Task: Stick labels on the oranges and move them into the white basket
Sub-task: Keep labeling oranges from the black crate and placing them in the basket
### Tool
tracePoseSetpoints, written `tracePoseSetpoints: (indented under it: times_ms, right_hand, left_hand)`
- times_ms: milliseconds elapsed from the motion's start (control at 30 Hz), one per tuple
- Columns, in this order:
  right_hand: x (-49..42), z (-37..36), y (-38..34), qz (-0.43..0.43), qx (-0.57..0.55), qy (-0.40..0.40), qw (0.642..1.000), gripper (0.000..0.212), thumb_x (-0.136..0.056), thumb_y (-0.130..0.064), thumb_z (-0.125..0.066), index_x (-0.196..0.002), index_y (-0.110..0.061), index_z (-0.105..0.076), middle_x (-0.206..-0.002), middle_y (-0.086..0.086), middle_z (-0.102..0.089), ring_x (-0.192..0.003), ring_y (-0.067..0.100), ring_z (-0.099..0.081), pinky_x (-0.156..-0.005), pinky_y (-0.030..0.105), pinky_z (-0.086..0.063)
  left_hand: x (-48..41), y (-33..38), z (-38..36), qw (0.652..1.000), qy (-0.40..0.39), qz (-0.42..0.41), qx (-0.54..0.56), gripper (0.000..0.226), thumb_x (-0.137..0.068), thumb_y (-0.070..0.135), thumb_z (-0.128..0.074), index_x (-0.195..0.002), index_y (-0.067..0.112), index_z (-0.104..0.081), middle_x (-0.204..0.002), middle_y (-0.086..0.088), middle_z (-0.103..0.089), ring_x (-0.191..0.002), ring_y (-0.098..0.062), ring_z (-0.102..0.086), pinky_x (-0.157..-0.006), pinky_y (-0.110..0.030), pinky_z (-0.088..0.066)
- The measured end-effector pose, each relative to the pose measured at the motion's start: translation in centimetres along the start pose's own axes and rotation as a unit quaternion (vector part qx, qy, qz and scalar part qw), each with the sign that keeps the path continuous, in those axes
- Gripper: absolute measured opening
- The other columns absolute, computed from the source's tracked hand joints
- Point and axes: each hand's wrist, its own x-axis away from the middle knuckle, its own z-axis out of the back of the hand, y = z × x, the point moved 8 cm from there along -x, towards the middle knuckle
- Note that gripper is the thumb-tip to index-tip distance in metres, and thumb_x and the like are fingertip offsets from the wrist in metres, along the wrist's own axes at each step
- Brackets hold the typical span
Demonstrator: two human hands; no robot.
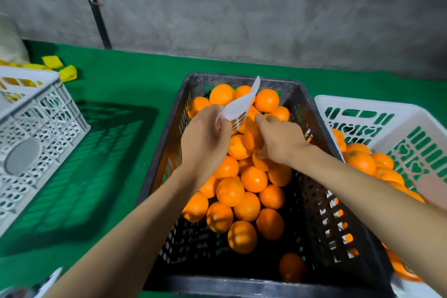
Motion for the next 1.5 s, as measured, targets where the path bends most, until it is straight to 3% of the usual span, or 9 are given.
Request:
tracePoseSetpoints:
  times_ms: [167, 367, 500, 767, 967, 1067, 1267, 1367, 1500]
  right_hand:
    - [1.0, -0.9, 4.8, -0.113, -0.140, -0.031, 0.983, 0.054, -0.077, -0.040, -0.077, -0.107, -0.023, -0.036, -0.081, 0.000, -0.054, -0.064, 0.016, -0.051, -0.048, 0.033, -0.035]
    - [1.7, 3.1, 3.4, -0.074, -0.003, 0.186, 0.980, 0.019, -0.087, -0.003, -0.054, -0.104, -0.008, -0.061, -0.096, 0.016, -0.060, -0.086, 0.040, -0.059, -0.052, 0.034, -0.035]
    - [1.1, -0.2, 2.2, -0.001, -0.106, 0.028, 0.994, 0.042, -0.097, -0.036, -0.048, -0.137, -0.026, -0.052, -0.121, 0.006, -0.061, -0.103, 0.031, -0.061, -0.068, 0.033, -0.041]
    - [1.3, -3.4, 3.8, -0.049, -0.115, -0.072, 0.990, 0.090, -0.083, -0.068, -0.058, -0.154, -0.031, -0.015, -0.148, 0.009, -0.040, -0.113, 0.032, -0.058, -0.072, 0.035, -0.044]
    - [-0.6, 1.5, 7.4, -0.155, -0.247, 0.207, 0.934, 0.070, -0.081, -0.046, -0.077, -0.135, -0.031, -0.035, -0.129, 0.005, -0.057, -0.106, 0.029, -0.062, -0.075, 0.034, -0.043]
    - [-2.8, 0.7, 7.0, -0.140, -0.377, 0.189, 0.896, 0.071, -0.086, -0.039, -0.075, -0.144, -0.027, -0.036, -0.140, 0.005, -0.054, -0.126, 0.028, -0.054, -0.095, 0.039, -0.045]
    - [-5.9, -1.4, 5.3, -0.139, -0.301, 0.081, 0.940, 0.064, -0.103, -0.052, -0.037, -0.158, -0.039, -0.009, -0.168, 0.002, -0.008, -0.154, 0.022, -0.001, -0.120, 0.054, 0.000]
    - [-5.4, -1.7, 6.5, -0.146, -0.383, 0.063, 0.910, 0.074, -0.101, -0.055, -0.042, -0.158, -0.037, 0.001, -0.166, 0.002, -0.018, -0.149, 0.029, -0.026, -0.119, 0.055, -0.022]
    - [-4.0, 0.2, 8.0, -0.177, -0.388, 0.150, 0.892, 0.066, -0.085, -0.057, -0.069, -0.138, -0.021, -0.050, -0.126, 0.004, -0.062, -0.116, 0.028, -0.060, -0.087, 0.038, -0.048]
  left_hand:
    - [0.2, -0.5, 0.5, 1.000, 0.017, 0.009, -0.008, 0.011, -0.100, 0.021, -0.047, -0.089, 0.024, -0.048, -0.069, 0.012, -0.040, -0.061, -0.002, -0.043, -0.052, -0.014, -0.023]
    - [-0.1, -0.2, -0.2, 1.000, -0.005, 0.009, 0.001, 0.012, -0.100, 0.022, -0.047, -0.091, 0.029, -0.046, -0.070, 0.014, -0.040, -0.063, -0.001, -0.043, -0.053, -0.016, -0.022]
    - [0.0, 0.0, -0.1, 1.000, -0.003, 0.001, -0.013, 0.015, -0.099, 0.023, -0.046, -0.088, 0.031, -0.041, -0.068, 0.018, -0.037, -0.061, 0.003, -0.041, -0.052, -0.012, -0.028]
    - [0.0, 0.1, 0.0, 1.000, -0.005, 0.009, -0.023, 0.012, -0.100, 0.022, -0.045, -0.088, 0.025, -0.046, -0.068, 0.017, -0.036, -0.061, 0.002, -0.041, -0.052, -0.012, -0.028]
    - [-0.1, -0.2, 0.8, 0.999, 0.030, 0.038, 0.008, 0.020, -0.102, 0.021, -0.047, -0.117, 0.017, -0.060, -0.104, 0.004, -0.065, -0.089, -0.014, -0.061, -0.065, -0.030, -0.047]
    - [-0.2, 0.0, 0.9, 0.999, 0.034, 0.035, 0.009, 0.018, -0.102, 0.020, -0.047, -0.114, 0.017, -0.060, -0.103, 0.004, -0.064, -0.090, -0.015, -0.062, -0.066, -0.035, -0.047]
    - [-0.2, -0.5, 0.1, 0.999, 0.009, 0.039, -0.017, 0.025, -0.102, 0.022, -0.047, -0.123, 0.018, -0.061, -0.102, 0.004, -0.065, -0.079, -0.010, -0.055, -0.061, -0.017, -0.033]
    - [-0.2, -0.1, -0.1, 0.999, 0.005, 0.038, -0.020, 0.027, -0.102, 0.020, -0.049, -0.125, 0.015, -0.061, -0.107, 0.000, -0.066, -0.088, -0.017, -0.061, -0.068, -0.026, -0.040]
    - [-0.2, 0.3, 0.0, 0.999, 0.011, 0.026, -0.045, 0.026, -0.102, 0.020, -0.050, -0.124, 0.014, -0.063, -0.111, -0.001, -0.067, -0.092, -0.015, -0.060, -0.070, -0.026, -0.038]
